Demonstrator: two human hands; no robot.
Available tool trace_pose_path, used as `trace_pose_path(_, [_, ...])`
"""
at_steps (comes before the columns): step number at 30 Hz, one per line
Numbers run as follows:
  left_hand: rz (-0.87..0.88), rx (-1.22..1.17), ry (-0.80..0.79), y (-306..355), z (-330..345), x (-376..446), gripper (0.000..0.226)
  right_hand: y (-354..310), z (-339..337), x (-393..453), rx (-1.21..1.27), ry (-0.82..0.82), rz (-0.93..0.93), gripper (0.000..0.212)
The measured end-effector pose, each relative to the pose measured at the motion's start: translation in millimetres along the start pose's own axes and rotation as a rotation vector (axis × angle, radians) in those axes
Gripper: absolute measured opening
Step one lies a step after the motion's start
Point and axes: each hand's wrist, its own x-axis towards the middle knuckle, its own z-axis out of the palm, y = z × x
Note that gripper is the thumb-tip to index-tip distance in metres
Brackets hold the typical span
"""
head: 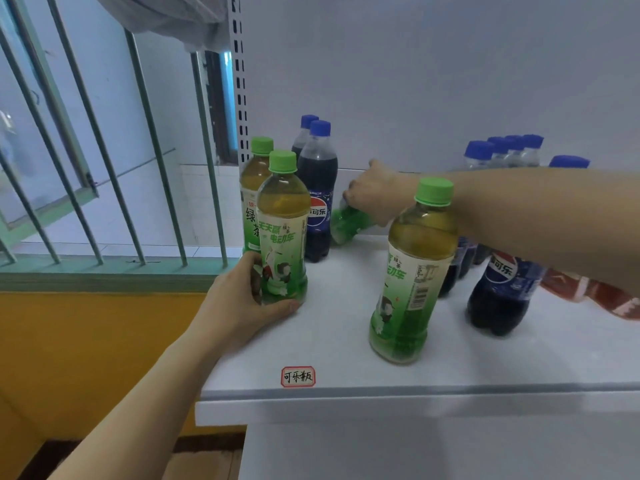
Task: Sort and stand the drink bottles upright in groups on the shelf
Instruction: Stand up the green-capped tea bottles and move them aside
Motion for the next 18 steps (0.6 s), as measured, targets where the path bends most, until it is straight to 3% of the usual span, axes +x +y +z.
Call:
trace_pose_path(7, [-0.010,0.021,0.005,2.0,0.7,-1.4,0.085,-1.5,10.4,15.7,-0.189,0.277,-0.105,0.041])
trace_pose_path(18, [-0.015,0.022,0.003,2.3,2.1,-0.7,0.084,-7.9,20.7,7.8,-0.250,0.356,-0.126,0.039])
